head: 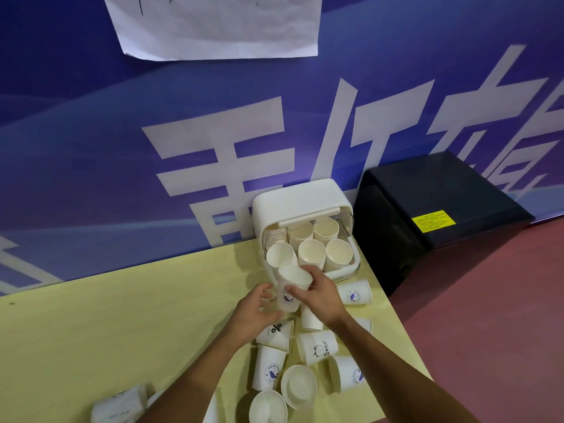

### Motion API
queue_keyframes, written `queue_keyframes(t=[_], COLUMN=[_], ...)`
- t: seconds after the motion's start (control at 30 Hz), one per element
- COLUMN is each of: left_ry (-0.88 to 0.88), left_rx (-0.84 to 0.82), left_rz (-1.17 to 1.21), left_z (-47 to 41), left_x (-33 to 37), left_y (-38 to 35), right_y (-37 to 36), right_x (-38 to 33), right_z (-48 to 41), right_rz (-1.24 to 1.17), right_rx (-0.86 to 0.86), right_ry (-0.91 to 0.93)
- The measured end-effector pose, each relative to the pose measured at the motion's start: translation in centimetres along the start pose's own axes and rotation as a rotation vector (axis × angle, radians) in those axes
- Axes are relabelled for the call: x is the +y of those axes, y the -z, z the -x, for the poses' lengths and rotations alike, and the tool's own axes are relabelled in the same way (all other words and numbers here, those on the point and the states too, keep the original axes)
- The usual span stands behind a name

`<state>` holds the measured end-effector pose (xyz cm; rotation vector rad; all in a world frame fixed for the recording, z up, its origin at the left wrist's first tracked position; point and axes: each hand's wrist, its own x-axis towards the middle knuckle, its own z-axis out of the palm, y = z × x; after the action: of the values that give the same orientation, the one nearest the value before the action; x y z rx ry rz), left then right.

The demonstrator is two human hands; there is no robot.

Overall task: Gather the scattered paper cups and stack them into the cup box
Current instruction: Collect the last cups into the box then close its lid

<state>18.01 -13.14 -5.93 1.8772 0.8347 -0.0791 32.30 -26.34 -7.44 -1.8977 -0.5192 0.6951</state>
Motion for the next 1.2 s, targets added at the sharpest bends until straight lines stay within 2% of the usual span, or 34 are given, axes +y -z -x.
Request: queue_keyframes(t=[0.13,0.23,0.37,0.67,0.83,1.2], left_ry=[0.052,0.09,0.126,0.119,0.096,0.028], left_rx=[-0.022,-0.113,-0.209,-0.227,-0.23,-0.187], left_rz=[-0.123,-0.236,-0.327,-0.397,-0.473,-0.637], left_z=[-0.1,-0.3,-0.8,-1.5,-2.1,-3.2], left_x=[-1.4,-2.4,-3.5,-4.4,-4.3,-4.7], left_y=[0.1,-0.2,-1.1,-2.6,-3.3,-4.7], right_y=[3.6,6.4,8.3,7.8,7.1,6.7], right_x=[-1.1,-1.9,-1.5,0.1,1.2,2.6], right_z=[-0.5,-1.2,-2.8,-5.1,-5.6,-5.3], right_rz=[-0.134,-0.181,-0.151,0.026,0.138,0.329], right_rx=[0.256,0.435,0.549,0.438,0.338,0.276], right_ry=[-0.012,-0.024,-0.065,0.002,-0.02,-0.034])
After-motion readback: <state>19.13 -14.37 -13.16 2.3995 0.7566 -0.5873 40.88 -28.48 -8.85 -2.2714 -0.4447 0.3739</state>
